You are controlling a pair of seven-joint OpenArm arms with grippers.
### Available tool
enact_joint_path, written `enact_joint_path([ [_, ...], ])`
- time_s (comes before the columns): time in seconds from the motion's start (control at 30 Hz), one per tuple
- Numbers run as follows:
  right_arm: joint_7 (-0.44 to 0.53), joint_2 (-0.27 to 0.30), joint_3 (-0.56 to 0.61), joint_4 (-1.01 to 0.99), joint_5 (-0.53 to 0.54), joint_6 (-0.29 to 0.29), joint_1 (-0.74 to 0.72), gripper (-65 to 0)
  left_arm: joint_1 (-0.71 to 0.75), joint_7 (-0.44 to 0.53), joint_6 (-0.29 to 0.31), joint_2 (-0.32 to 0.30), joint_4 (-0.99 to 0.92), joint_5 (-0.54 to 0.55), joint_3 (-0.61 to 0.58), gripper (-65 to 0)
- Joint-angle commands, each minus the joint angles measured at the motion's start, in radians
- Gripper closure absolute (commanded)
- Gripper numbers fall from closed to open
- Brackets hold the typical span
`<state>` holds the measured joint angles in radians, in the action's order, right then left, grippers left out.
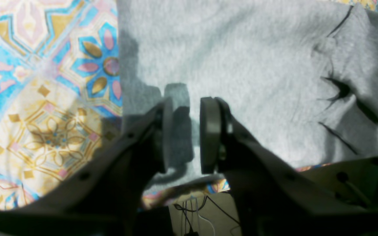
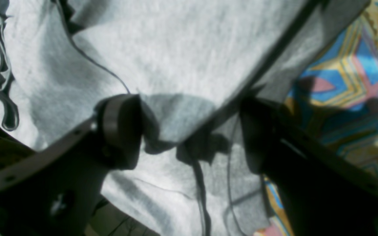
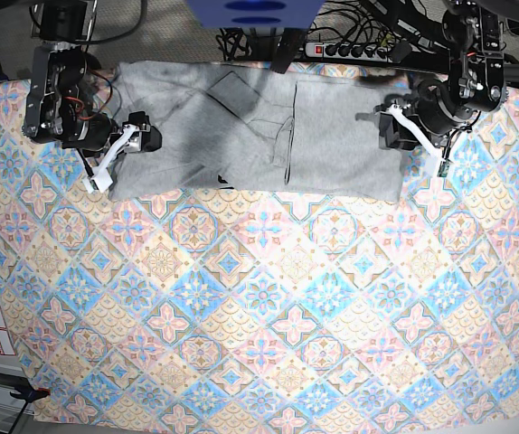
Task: Fold the T-shirt properly
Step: 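Grasp the folded band's end with the right gripper and hold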
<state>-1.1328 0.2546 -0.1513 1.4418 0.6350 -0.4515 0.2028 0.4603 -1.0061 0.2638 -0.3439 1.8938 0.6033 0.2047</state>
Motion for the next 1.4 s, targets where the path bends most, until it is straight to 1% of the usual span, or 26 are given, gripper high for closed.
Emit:
enact_joint_path([
  [0.0, 0.003, 0.01, 0.0, 0.006, -0.016, 0.007, -0.003, -45.3, -0.004, 0.014, 0.005, -0.008, 0.014, 0.01, 0.003, -16.3],
  [0.17, 0.003, 0.01, 0.0, 0.012, -0.016, 0.007, 0.001, -45.3, -0.019, 0.014, 0.005, -0.008, 0.014, 0.01, 0.002, -16.3],
  [0.37, -0.002, 0.015, -0.001, 0.086, -0.016, 0.007, 0.007, -45.3, -0.025, 0.014, 0.005, -0.008, 0.013, 0.01, 0.002, -16.2],
  [0.5, -0.002, 0.016, -0.001, 0.086, -0.016, 0.007, 0.007, -45.3, -0.025, 0.014, 0.005, -0.008, 0.013, 0.01, 0.002, -16.2],
  [0.67, -0.002, 0.027, -0.038, 0.084, -0.016, 0.007, 0.007, -45.3, -0.025, 0.014, 0.005, -0.008, 0.013, 0.01, 0.002, -16.2],
  [0.9, -0.002, 0.028, -0.035, 0.069, -0.017, 0.007, 0.007, -45.3, -0.027, 0.014, 0.005, -0.007, 0.013, 0.01, 0.002, -16.2],
  [1.1, 0.001, 0.022, -0.035, -0.036, -0.017, 0.007, -0.001, -45.5, -0.027, 0.014, 0.005, -0.007, 0.013, 0.01, 0.002, -16.2],
  [1.3, -0.002, 0.019, -0.032, -0.032, -0.014, 0.007, 0.005, -45.3, -0.025, 0.014, 0.005, -0.007, 0.013, 0.01, 0.002, -16.2],
  [1.37, -0.002, 0.015, 0.002, -0.031, -0.013, 0.007, 0.005, -45.3, -0.025, 0.014, 0.005, -0.007, 0.013, 0.01, 0.002, -16.2],
])
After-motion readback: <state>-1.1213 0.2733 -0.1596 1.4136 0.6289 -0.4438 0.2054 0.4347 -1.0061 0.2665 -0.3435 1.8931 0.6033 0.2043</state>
